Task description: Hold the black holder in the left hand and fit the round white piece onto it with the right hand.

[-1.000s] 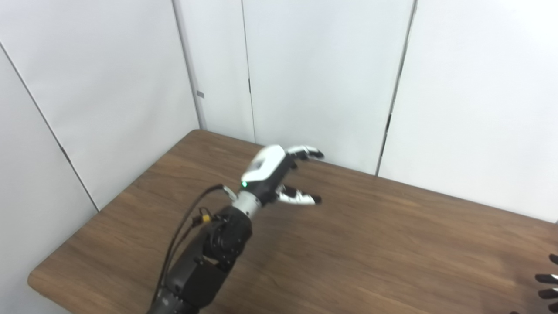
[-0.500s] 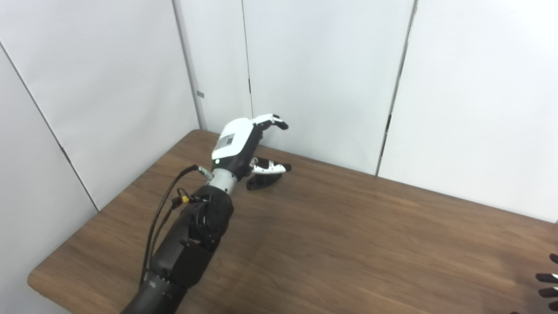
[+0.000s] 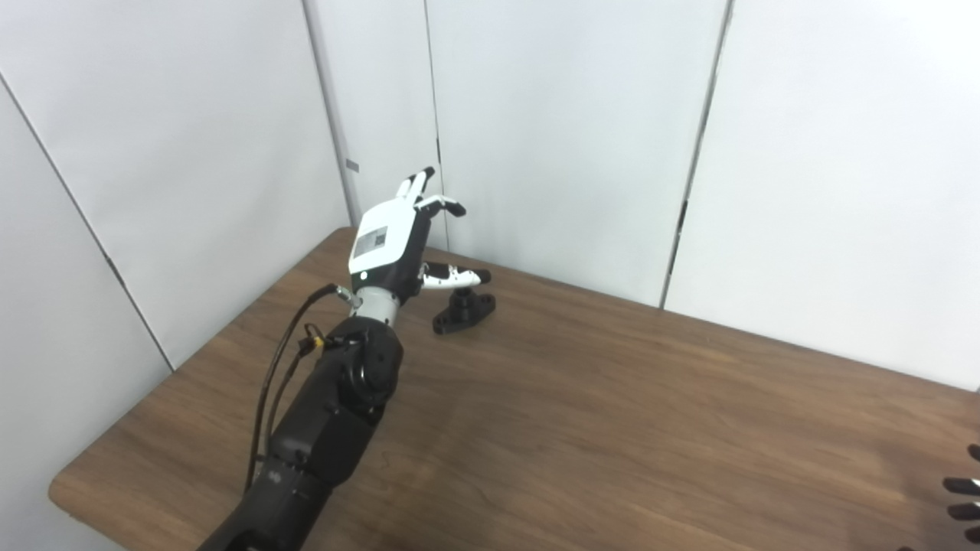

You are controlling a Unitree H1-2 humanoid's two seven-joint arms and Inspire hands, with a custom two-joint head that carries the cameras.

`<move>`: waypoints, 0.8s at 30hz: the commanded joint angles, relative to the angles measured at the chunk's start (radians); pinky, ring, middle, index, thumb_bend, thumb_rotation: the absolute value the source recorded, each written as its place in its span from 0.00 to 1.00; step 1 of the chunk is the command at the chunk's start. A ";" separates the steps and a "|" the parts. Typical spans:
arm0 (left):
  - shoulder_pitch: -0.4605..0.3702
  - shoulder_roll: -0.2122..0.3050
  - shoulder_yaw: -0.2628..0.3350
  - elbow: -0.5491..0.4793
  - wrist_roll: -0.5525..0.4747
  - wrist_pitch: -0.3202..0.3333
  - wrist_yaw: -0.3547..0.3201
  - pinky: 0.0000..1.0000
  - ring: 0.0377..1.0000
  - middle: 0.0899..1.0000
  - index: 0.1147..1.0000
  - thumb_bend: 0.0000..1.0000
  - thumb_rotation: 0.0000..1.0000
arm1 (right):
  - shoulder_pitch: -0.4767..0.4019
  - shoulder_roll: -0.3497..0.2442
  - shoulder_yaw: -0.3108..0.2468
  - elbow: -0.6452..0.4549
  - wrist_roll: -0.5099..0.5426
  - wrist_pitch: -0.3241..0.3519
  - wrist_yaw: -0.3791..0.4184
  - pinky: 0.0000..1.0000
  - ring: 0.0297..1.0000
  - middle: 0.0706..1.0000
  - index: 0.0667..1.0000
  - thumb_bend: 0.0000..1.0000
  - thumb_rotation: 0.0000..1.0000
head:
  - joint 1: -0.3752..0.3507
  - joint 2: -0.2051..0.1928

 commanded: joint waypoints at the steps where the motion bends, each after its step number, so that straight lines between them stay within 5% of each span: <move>1: -0.061 0.045 -0.015 0.005 0.042 0.034 0.004 1.00 1.00 1.00 0.70 1.00 0.37 | -0.019 -0.020 -0.014 -0.039 0.010 -0.034 -0.005 0.50 0.59 0.66 0.82 0.60 0.17 | -0.002 0.003; 11: -0.093 0.065 -0.078 0.083 0.061 0.168 -0.053 1.00 1.00 1.00 0.71 1.00 0.44 | -0.014 -0.023 -0.017 -0.052 0.005 -0.025 -0.001 0.49 0.59 0.66 0.83 0.60 0.21 | -0.007 0.007; 24: -0.119 0.065 -0.124 0.226 0.039 0.175 -0.018 1.00 1.00 1.00 0.69 1.00 0.40 | -0.005 -0.024 -0.023 -0.073 0.017 -0.013 0.010 0.49 0.59 0.66 0.82 0.61 0.20 | -0.014 0.017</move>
